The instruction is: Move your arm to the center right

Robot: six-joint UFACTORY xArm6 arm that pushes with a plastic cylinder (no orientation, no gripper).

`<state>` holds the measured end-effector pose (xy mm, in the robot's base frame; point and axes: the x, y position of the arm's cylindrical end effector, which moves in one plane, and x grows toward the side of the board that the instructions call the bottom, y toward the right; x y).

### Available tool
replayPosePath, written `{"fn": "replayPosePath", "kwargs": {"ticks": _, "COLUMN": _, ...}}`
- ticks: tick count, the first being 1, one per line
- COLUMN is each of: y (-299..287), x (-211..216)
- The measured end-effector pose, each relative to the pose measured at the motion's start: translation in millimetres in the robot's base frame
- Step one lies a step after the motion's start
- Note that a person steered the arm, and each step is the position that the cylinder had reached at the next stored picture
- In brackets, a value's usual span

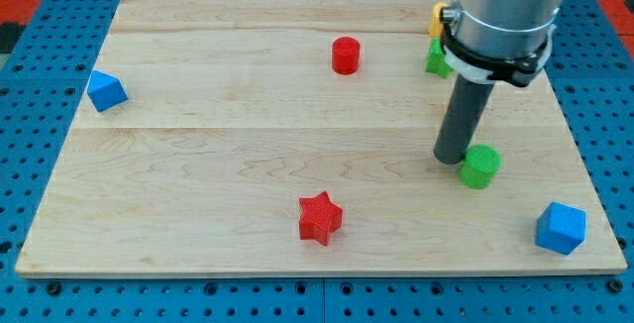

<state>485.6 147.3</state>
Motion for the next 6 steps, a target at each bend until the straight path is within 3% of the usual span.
{"fn": "replayPosePath", "kwargs": {"ticks": 2, "y": 30.0, "x": -18.0}}
{"fn": "replayPosePath", "kwargs": {"ticks": 3, "y": 53.7, "x": -51.7}}
{"fn": "replayPosePath", "kwargs": {"ticks": 5, "y": 138.9, "x": -92.6}}
{"fn": "replayPosePath", "kwargs": {"ticks": 6, "y": 126.7, "x": -92.6}}
